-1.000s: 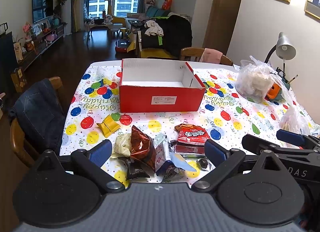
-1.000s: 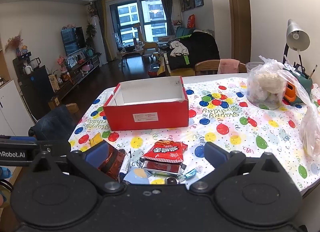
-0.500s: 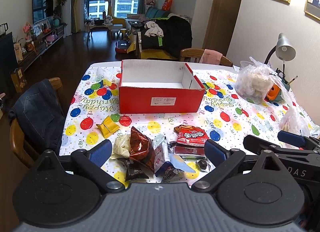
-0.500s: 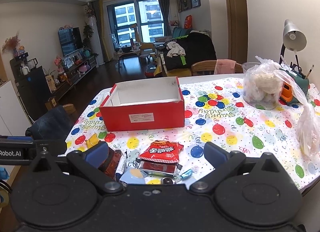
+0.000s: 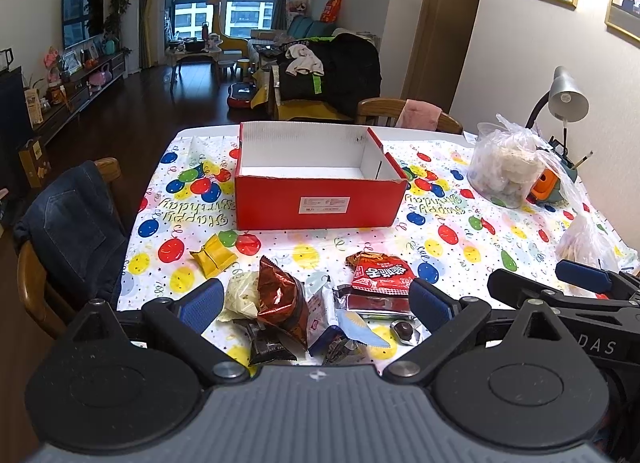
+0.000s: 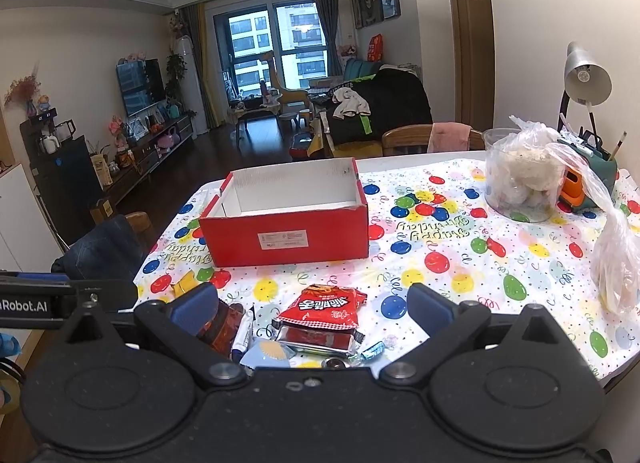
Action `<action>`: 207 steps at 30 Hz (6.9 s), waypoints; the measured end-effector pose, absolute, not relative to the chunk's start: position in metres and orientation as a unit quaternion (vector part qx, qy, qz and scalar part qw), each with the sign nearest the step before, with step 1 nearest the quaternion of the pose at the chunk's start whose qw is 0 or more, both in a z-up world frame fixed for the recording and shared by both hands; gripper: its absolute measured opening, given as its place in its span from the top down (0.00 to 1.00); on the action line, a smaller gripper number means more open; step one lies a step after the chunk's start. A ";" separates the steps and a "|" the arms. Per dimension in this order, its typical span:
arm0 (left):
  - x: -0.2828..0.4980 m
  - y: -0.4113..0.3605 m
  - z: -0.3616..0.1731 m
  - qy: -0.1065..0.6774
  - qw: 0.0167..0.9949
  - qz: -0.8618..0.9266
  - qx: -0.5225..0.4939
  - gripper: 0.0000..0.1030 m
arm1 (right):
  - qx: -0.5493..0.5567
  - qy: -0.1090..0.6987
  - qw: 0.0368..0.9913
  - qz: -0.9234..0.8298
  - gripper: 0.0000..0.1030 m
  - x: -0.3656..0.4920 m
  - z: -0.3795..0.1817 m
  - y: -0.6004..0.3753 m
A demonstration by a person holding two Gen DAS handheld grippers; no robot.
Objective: Organize snacks
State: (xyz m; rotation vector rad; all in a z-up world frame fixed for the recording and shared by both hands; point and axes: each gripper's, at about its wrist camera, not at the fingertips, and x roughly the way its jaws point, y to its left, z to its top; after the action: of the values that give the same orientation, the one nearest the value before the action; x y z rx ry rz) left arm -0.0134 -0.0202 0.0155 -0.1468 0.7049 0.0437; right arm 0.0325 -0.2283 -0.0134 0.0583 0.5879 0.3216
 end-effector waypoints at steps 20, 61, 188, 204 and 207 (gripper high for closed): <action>-0.019 -0.006 0.015 0.340 0.937 0.012 -0.072 0.03 | 0.016 0.283 0.947 0.154 0.02 0.028 -0.011 -0.217; 0.110 0.036 -0.091 0.503 0.851 0.035 -0.149 0.22 | 0.016 0.456 0.875 0.161 0.08 0.205 -0.123 -0.202; 0.424 0.054 -0.098 0.623 0.778 0.077 -0.013 0.68 | -0.191 0.451 0.813 0.316 0.37 0.426 -0.123 -0.071; 0.432 0.048 -0.125 0.655 0.752 0.072 0.003 0.67 | -0.201 0.471 0.793 0.329 0.36 0.431 -0.137 -0.074; 0.430 0.049 -0.124 0.655 0.752 0.077 -0.001 0.64 | -0.202 0.467 0.795 0.331 0.33 0.431 -0.135 -0.074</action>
State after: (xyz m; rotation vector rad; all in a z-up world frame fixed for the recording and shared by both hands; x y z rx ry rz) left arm 0.4301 0.0489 -0.1237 -0.0031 1.4292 0.1684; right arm 0.4314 -0.0742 -0.1355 -0.4342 1.0037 0.7106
